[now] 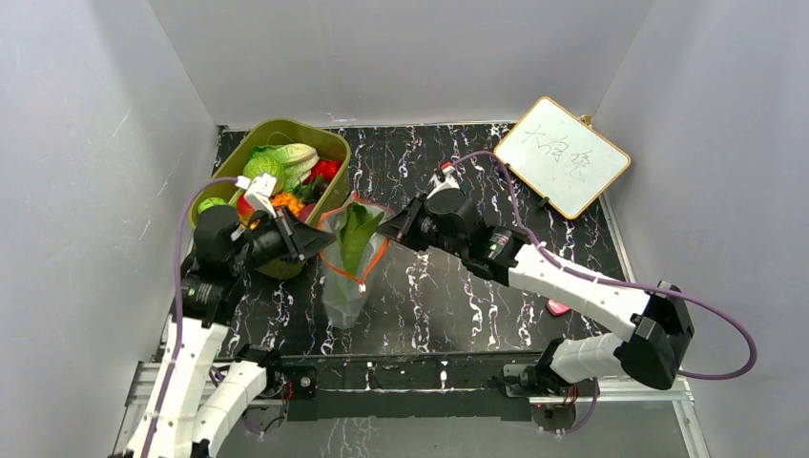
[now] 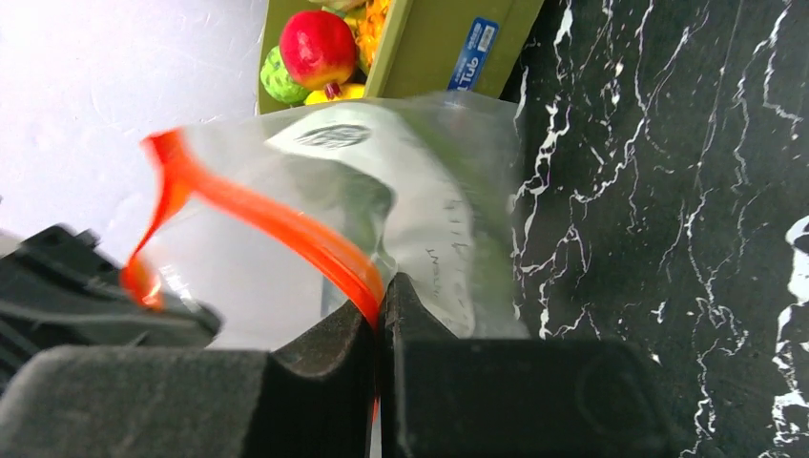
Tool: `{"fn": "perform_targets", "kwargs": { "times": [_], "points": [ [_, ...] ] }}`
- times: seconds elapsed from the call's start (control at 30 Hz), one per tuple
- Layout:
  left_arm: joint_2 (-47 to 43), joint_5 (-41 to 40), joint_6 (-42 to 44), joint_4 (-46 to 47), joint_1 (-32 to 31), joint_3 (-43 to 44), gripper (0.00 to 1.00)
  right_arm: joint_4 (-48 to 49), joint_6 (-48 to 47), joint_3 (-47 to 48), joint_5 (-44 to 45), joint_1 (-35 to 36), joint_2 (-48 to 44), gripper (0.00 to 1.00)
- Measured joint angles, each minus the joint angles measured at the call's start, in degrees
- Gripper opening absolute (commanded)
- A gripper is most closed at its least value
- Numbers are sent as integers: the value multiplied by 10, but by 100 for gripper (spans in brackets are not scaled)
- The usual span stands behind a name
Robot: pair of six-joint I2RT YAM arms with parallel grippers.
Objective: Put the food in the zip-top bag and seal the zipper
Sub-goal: Adjust the fake vegetable in the zipper food storage bag.
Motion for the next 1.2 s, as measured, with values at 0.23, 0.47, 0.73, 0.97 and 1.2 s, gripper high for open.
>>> {"fn": "perform_targets", "kwargs": {
  "times": [0.23,0.47,0.73,0.97,1.2],
  "points": [
    [83,11,9,-12,0,-3,0,-59,-62,52,10,0,0,5],
    [79,37,-17,37,0,-45,0,-163,-125,96,9,0,21,7],
    [80,42,-29,63,0,-50,0,-226,-168,116,36,0,6,0],
    [93,45,-31,65,0,-51,0,-182,-122,61,30,0,-27,28],
    [94,48,-43,73,0,-58,0,-92,-42,-16,3,0,-24,34]
  ]
}}
